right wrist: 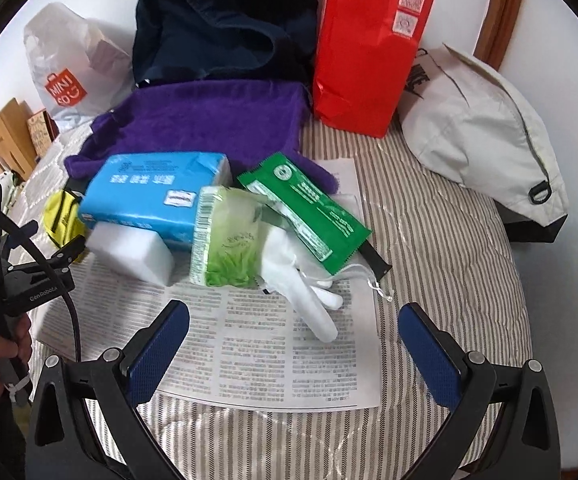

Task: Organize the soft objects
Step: 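Grasp the yellow adidas pouch with the left tool while the right tool approaches the green-leaf tissue pack, then grasp the green-leaf tissue pack with the right tool while the left tool holds the pouch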

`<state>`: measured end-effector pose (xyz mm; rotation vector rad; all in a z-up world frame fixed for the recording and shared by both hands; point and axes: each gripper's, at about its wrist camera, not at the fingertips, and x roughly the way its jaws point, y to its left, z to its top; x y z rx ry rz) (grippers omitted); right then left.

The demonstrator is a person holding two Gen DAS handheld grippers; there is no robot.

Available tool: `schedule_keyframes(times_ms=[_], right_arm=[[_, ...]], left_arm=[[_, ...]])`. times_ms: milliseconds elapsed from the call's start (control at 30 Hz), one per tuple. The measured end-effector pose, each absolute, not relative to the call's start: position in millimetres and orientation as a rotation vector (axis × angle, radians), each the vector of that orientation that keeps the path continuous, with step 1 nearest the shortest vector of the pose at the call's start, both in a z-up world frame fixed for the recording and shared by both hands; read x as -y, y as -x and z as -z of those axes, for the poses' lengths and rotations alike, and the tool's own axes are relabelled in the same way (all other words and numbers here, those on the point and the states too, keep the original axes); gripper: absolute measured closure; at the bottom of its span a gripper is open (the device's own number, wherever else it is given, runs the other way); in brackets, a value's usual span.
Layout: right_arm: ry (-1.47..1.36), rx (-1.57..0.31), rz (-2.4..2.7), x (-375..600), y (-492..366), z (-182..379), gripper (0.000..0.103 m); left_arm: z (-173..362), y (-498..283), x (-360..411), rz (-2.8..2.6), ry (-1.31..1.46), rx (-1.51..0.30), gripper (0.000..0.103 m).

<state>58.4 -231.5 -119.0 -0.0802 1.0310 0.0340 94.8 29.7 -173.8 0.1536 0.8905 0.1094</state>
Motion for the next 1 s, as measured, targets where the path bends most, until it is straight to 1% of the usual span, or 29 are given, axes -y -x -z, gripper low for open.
schedule_keyframes(times_ms=[133,200,233,300,333,400,467,500,567,667,767,1000], right_arm=[[0.085,-1.055,-0.024,235.2,-63.6,127.8,0.000],[0.094,-1.061,-0.024,236.0,-64.6,131.1,0.000],[0.098,-1.066,-0.022,236.4,-65.2,132.7,0.000],[0.101,-1.075,-0.022,237.3,-66.4,135.6,0.000],[0.101,-1.078,-0.022,238.0,-67.0,136.8,0.000],[0.100,-1.081,-0.021,238.6,-67.6,138.2,0.000],[0.097,-1.086,-0.024,238.9,-68.5,140.3,0.000],[0.098,-1.089,-0.026,238.4,-69.0,141.2,0.000],[0.104,-1.089,-0.031,236.7,-68.7,142.1,0.000],[0.106,-1.092,-0.040,233.7,-68.2,143.7,0.000],[0.110,-1.085,-0.053,230.2,-66.6,143.2,0.000],[0.095,-1.072,-0.065,230.5,-61.5,140.5,0.000]], left_arm=[[180.7,-101.5,-30.4,-0.133,-0.131,-0.888,0.011],[183.4,-103.2,-31.8,-0.127,-0.105,-0.883,0.012],[184.3,-102.1,-31.4,-0.123,-0.103,-0.875,0.014],[184.0,-99.4,-30.9,-0.101,-0.097,-0.868,0.035],[181.8,-97.4,-33.4,-0.119,-0.084,-0.856,0.053],[179.6,-95.2,-39.8,-0.095,-0.029,-0.855,0.054],[177.4,-94.2,-46.2,-0.073,0.017,-0.853,0.060],[175.9,-93.6,-48.2,-0.059,0.039,-0.853,0.061],[173.6,-92.1,-49.2,-0.046,0.060,-0.851,0.069],[165.1,-85.9,-51.2,-0.026,0.085,-0.835,0.077],[152.6,-78.4,-59.2,0.000,0.137,-0.815,0.081],[124.5,-61.7,-69.1,0.025,0.202,-0.753,0.086]])
